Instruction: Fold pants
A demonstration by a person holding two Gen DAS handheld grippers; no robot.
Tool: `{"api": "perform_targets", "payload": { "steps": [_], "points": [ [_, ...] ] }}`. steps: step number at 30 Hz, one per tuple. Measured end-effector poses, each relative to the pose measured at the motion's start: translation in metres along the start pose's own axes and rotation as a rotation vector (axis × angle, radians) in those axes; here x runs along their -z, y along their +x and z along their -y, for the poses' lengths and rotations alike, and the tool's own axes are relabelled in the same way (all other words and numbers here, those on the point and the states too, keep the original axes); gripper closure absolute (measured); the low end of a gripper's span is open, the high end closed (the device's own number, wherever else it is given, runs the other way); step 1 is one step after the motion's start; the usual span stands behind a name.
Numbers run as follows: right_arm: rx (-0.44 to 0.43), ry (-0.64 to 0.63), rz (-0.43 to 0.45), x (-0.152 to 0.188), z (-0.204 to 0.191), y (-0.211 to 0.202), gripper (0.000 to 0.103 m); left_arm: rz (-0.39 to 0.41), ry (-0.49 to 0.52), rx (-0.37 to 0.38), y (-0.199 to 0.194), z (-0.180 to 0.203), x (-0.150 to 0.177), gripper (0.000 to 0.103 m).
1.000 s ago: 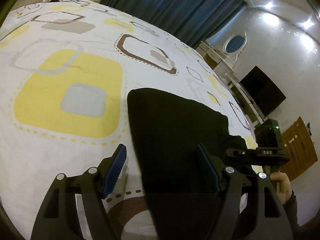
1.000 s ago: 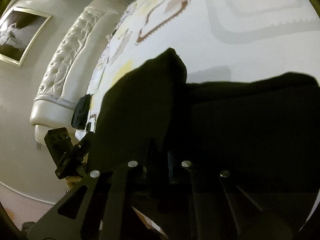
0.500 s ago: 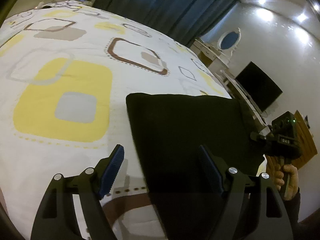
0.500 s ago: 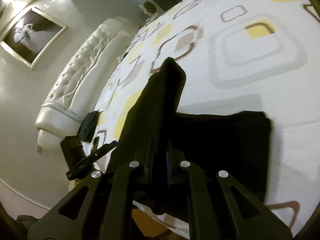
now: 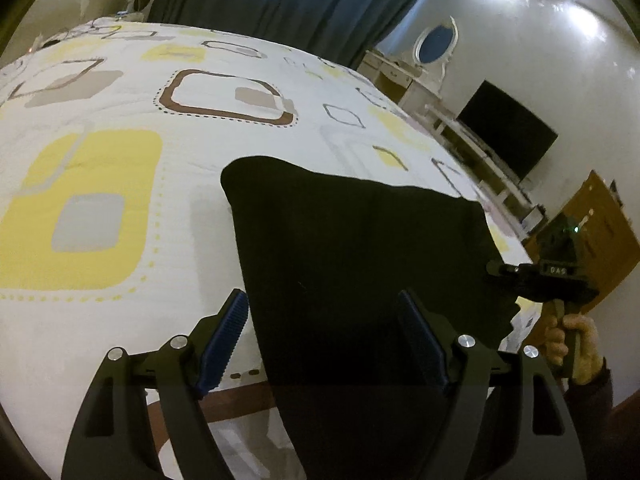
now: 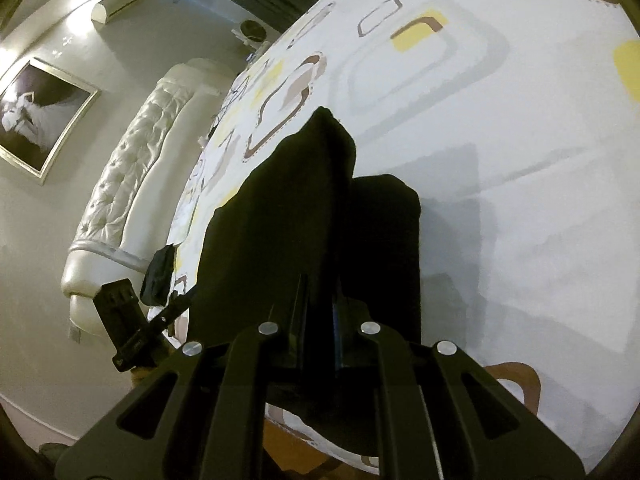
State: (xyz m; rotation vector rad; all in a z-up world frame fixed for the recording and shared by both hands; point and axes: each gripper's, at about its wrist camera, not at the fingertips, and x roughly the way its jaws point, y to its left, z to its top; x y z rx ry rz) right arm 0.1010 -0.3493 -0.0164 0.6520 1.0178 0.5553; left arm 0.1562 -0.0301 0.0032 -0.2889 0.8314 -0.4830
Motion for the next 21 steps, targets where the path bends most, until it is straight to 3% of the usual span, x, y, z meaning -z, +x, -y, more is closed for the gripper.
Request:
{"api": "perform_targets", "payload": {
  "steps": [14, 21],
  "points": [
    [-0.091, 0.110, -0.007, 0.004, 0.041, 0.013, 0.094, -0.044, -0.019, -0.042, 0.016, 0.003, 0.013, 0.027],
    [-0.172, 0.179, 0.007, 0.012, 0.057, 0.011, 0.094, -0.047, -0.013, -0.061, 0.021, 0.002, 0.016, 0.021]
  ]
}}
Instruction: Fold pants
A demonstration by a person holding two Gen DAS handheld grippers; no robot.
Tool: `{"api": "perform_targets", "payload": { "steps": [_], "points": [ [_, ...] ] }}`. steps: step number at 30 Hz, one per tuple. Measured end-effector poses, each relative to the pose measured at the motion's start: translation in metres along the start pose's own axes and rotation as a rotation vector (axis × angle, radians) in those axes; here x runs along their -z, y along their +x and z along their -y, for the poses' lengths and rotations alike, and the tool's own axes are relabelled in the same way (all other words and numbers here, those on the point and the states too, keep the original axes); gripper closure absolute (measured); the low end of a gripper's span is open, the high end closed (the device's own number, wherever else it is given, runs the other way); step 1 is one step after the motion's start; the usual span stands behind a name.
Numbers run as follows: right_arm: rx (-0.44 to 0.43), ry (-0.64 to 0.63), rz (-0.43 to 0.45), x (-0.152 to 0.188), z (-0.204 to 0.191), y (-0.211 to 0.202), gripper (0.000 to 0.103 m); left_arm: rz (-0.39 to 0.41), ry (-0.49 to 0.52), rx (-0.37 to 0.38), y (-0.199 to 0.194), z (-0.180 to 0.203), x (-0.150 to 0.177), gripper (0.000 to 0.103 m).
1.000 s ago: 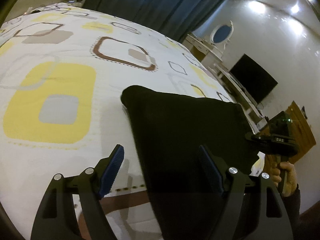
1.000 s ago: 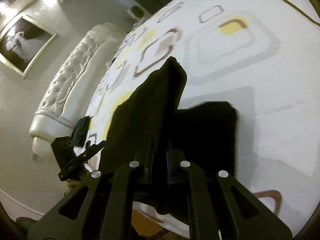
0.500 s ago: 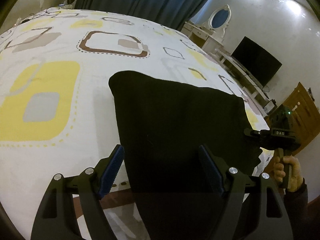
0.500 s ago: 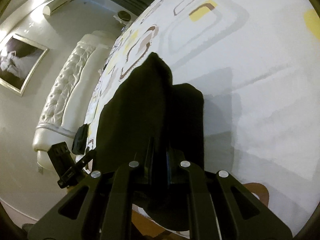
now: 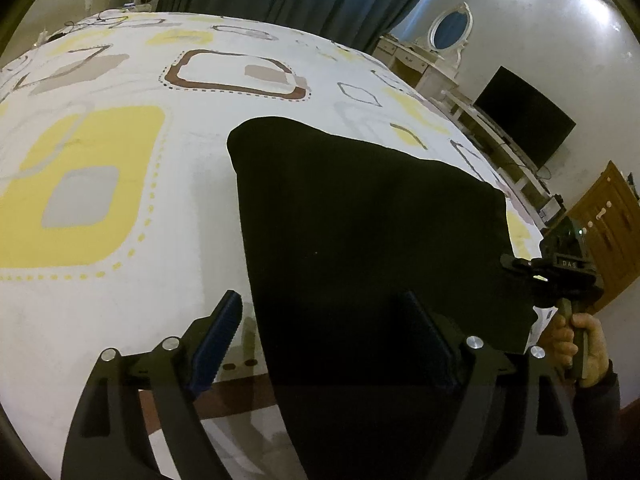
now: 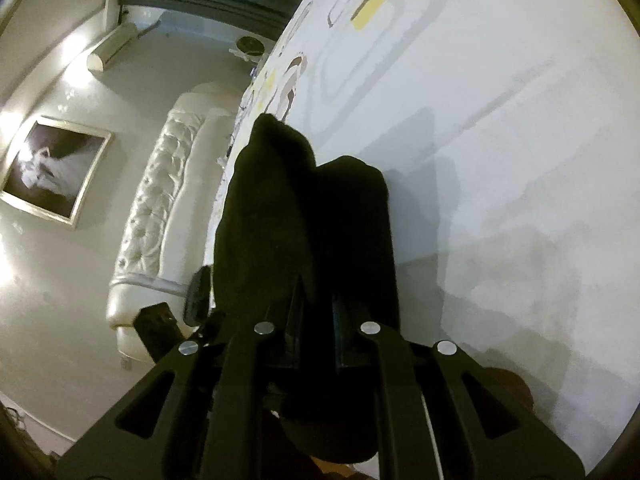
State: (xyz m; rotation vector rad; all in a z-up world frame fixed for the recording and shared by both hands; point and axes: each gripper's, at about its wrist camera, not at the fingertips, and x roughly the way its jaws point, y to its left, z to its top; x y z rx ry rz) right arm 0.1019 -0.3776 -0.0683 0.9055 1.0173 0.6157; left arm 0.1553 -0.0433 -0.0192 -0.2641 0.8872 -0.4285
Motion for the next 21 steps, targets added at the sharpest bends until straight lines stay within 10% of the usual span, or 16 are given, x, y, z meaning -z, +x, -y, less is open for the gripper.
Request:
{"api": "perform_targets", "payload": {
  "steps": [7, 9, 10, 11, 21],
  "points": [
    [-0.017, 0.023, 0.027, 0.004, 0.005, -0.018, 0.080, 0.000, 0.005, -0.019, 0.002, -0.001, -0.001, 0.017],
    [-0.004, 0.014, 0.050, 0.003, 0.002, -0.029, 0.054, -0.003, 0.001, -0.028, 0.001, -0.001, -0.001, 0.016],
    [0.043, 0.004, 0.065, 0.003, 0.001, -0.034, 0.020, -0.006, 0.000, -0.030, 0.001, -0.001, -0.001, 0.016],
    [0.103, -0.010, 0.074, 0.002, -0.002, -0.038, 0.014, -0.008, -0.003, -0.037, 0.000, -0.001, -0.001, 0.016],
    [0.134, -0.037, 0.012, -0.011, -0.001, -0.026, 0.014, 0.004, -0.011, -0.050, -0.027, -0.013, -0.001, 0.016]
  ]
}}
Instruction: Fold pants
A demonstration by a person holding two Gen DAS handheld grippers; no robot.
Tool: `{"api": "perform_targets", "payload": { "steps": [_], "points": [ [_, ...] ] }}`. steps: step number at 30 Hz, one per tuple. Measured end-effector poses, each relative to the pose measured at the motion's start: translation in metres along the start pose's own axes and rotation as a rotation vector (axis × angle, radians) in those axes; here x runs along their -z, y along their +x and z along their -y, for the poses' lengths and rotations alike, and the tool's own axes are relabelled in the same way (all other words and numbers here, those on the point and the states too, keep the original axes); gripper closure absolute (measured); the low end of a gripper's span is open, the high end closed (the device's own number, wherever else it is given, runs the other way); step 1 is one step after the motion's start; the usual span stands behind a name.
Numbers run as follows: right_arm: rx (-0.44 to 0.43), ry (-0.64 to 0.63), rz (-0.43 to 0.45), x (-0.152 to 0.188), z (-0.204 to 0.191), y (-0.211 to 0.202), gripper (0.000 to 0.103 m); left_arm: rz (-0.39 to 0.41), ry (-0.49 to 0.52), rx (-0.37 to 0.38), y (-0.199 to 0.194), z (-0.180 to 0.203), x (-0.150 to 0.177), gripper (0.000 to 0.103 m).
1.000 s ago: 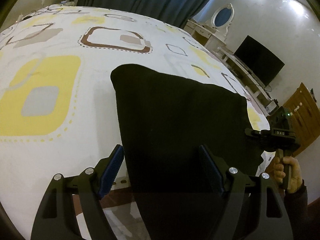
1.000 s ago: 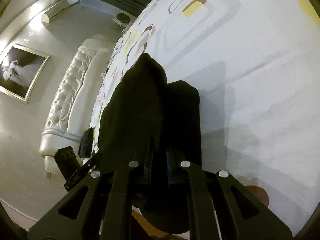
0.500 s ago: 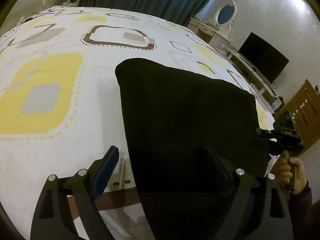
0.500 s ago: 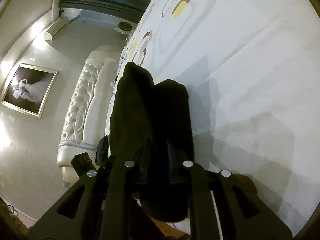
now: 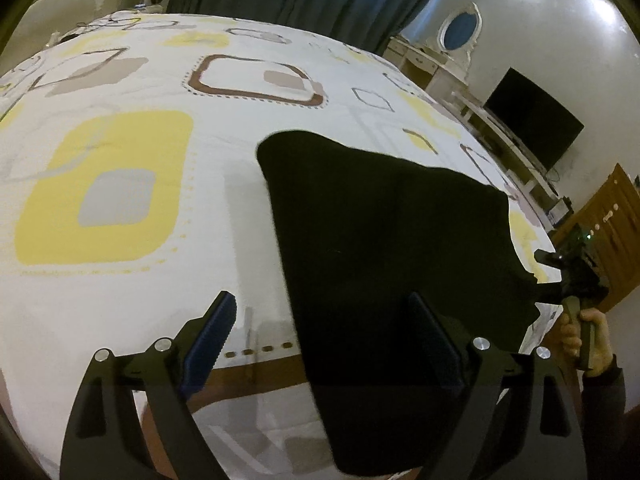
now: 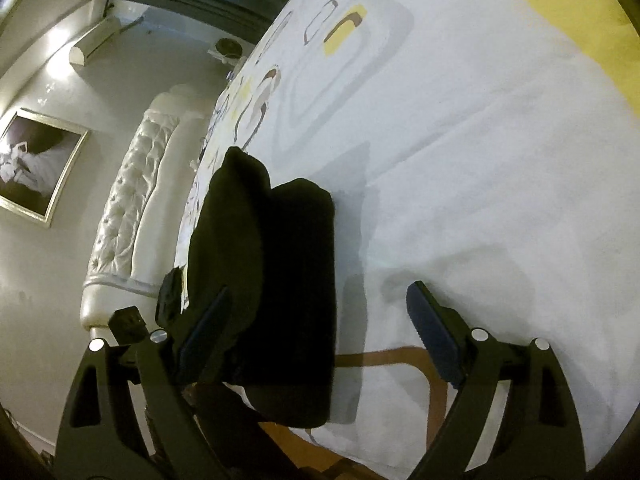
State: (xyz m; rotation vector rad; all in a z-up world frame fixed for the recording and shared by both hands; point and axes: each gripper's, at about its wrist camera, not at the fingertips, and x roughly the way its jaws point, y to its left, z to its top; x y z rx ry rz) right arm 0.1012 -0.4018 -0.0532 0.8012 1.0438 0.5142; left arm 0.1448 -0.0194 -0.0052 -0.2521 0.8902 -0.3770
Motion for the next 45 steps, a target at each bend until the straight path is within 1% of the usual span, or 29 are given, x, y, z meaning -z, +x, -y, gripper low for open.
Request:
{"api": "perform_targets", "payload": {
  "steps": [3, 6, 9, 10, 12, 15, 16, 17, 19, 22, 24, 27, 32, 35, 36, 38, 40, 42, 45],
  "points": [
    [-0.009, -0.009, -0.012, -0.003, -0.003, 0.004, 0.013, 0.004, 0.003, -0.009, -0.003, -0.006, -0.001, 0.016],
    [-0.004, -0.026, -0.033, -0.004, -0.007, 0.010, 0.013, 0.001, -0.043, 0.015, -0.002, -0.016, -0.001, 0.016],
    [-0.017, -0.032, -0.050, -0.005, -0.010, 0.011, 0.013, 0.035, -0.088, 0.026, -0.008, -0.024, -0.001, 0.016],
    [-0.027, -0.031, -0.055, -0.005, -0.010, 0.011, 0.013, 0.041, -0.109, 0.055, -0.010, -0.030, -0.001, 0.016],
    [-0.054, -0.036, -0.077, -0.006, -0.011, 0.014, 0.013, 0.012, -0.158, 0.127, -0.007, -0.039, -0.003, 0.016],
    [-0.069, -0.045, -0.105, -0.007, -0.010, 0.019, 0.013, -0.122, -0.240, 0.327, 0.016, -0.048, -0.007, 0.016],
    [-0.075, -0.044, -0.113, -0.006, -0.011, 0.019, 0.013, -0.155, -0.273, 0.402, 0.026, -0.050, -0.009, 0.016],
    [-0.080, -0.046, -0.121, -0.007, -0.011, 0.021, 0.013, -0.174, -0.294, 0.448, 0.033, -0.051, -0.010, 0.016],
    [-0.092, -0.048, -0.141, -0.008, -0.012, 0.024, 0.013, -0.216, -0.325, 0.522, 0.046, -0.053, -0.013, 0.016],
    [-0.093, -0.049, -0.161, -0.009, -0.013, 0.027, 0.013, -0.249, -0.361, 0.575, 0.059, -0.056, -0.019, 0.014],
    [-0.103, -0.059, -0.175, -0.010, -0.015, 0.030, 0.010, -0.265, -0.402, 0.601, 0.063, -0.059, -0.022, 0.014],
    [-0.099, -0.069, -0.182, -0.010, -0.017, 0.032, 0.008, -0.276, -0.437, 0.611, 0.063, -0.059, -0.024, 0.014],
    [-0.100, -0.080, -0.189, -0.010, -0.022, 0.036, 0.007, -0.263, -0.385, 0.583, 0.055, -0.052, -0.021, 0.013],
    [-0.100, -0.081, -0.187, -0.010, -0.023, 0.036, 0.007, -0.251, -0.339, 0.549, 0.051, -0.049, -0.024, 0.013],
    [-0.101, -0.082, -0.185, -0.010, -0.023, 0.036, 0.007, -0.249, -0.316, 0.534, 0.051, -0.046, -0.023, 0.013],
    [-0.101, -0.083, -0.184, -0.010, -0.023, 0.036, 0.007, -0.250, -0.227, 0.489, 0.053, -0.037, -0.022, 0.013],
    [-0.100, -0.083, -0.181, -0.009, -0.025, 0.038, 0.007, -0.265, -0.184, 0.471, 0.065, -0.037, -0.016, 0.013],
    [-0.100, -0.085, -0.180, -0.009, -0.025, 0.037, 0.007, -0.225, -0.160, 0.473, 0.063, -0.038, -0.012, 0.010],
    [-0.111, -0.082, -0.179, -0.008, -0.025, 0.037, 0.007, -0.193, -0.010, 0.441, 0.058, -0.023, -0.001, 0.009]
  ]
}}
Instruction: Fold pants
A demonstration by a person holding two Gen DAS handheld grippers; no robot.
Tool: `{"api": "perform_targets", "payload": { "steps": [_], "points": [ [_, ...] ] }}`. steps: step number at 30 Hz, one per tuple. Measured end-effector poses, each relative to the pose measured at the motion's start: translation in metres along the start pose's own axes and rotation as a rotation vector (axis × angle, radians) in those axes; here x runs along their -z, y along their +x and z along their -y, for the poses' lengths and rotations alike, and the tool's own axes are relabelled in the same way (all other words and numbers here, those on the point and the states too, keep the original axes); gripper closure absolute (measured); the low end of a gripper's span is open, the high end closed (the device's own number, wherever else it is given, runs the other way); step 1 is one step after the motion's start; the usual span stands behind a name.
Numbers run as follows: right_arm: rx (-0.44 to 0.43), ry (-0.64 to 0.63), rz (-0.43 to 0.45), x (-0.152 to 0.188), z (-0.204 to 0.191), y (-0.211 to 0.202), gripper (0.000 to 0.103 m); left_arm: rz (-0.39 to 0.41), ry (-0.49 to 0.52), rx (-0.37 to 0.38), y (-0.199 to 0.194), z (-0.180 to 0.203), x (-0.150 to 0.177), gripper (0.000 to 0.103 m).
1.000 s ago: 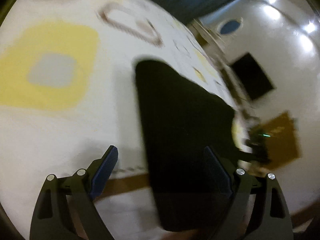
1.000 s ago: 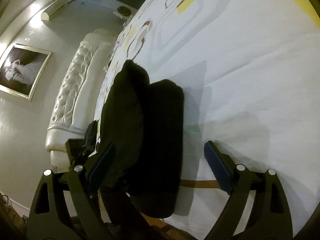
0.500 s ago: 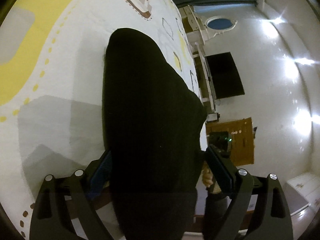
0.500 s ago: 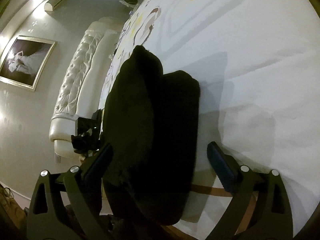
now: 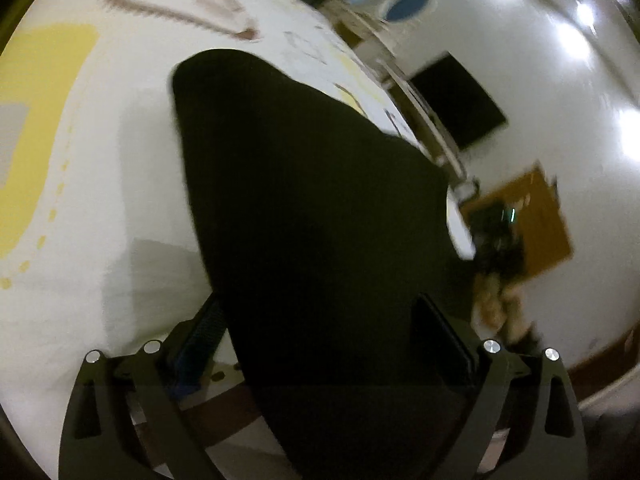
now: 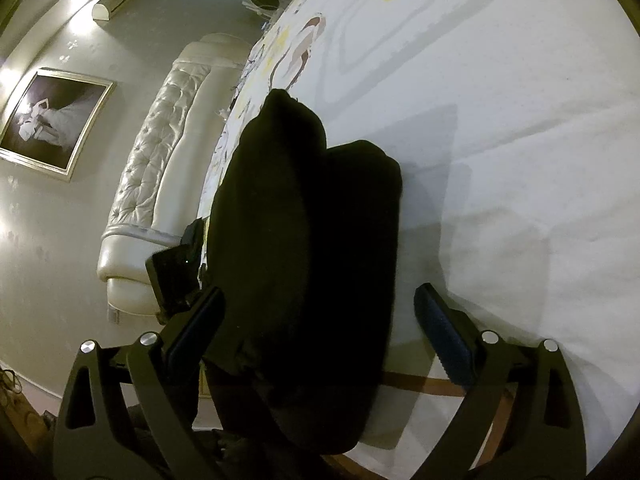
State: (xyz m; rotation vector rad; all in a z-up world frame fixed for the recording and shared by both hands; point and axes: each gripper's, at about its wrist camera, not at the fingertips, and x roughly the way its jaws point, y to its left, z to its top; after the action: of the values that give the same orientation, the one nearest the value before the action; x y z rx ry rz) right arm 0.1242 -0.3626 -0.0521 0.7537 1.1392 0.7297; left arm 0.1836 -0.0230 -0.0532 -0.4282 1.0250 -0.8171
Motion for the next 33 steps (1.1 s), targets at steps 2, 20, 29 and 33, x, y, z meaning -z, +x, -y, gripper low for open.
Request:
{"api": "perform_targets", "payload": {
  "steps": [2, 20, 29, 33],
  "points": [
    [-0.015, 0.014, 0.009, 0.000, 0.002, -0.003, 0.007, -0.015, 0.061, 0.005, -0.002, 0.002, 0.001, 0.009],
    [-0.008, -0.057, -0.107, -0.019, -0.008, 0.032, 0.005, 0.059, -0.200, 0.249, -0.031, -0.034, -0.004, 0.009],
    [0.026, -0.069, -0.089, -0.019, -0.012, 0.031, 0.028, 0.017, -0.217, 0.249, -0.027, -0.036, -0.014, 0.009],
    [0.042, -0.038, -0.061, -0.015, -0.001, 0.031, 0.059, -0.013, -0.165, 0.151, -0.017, -0.021, -0.017, 0.009]
  ]
}}
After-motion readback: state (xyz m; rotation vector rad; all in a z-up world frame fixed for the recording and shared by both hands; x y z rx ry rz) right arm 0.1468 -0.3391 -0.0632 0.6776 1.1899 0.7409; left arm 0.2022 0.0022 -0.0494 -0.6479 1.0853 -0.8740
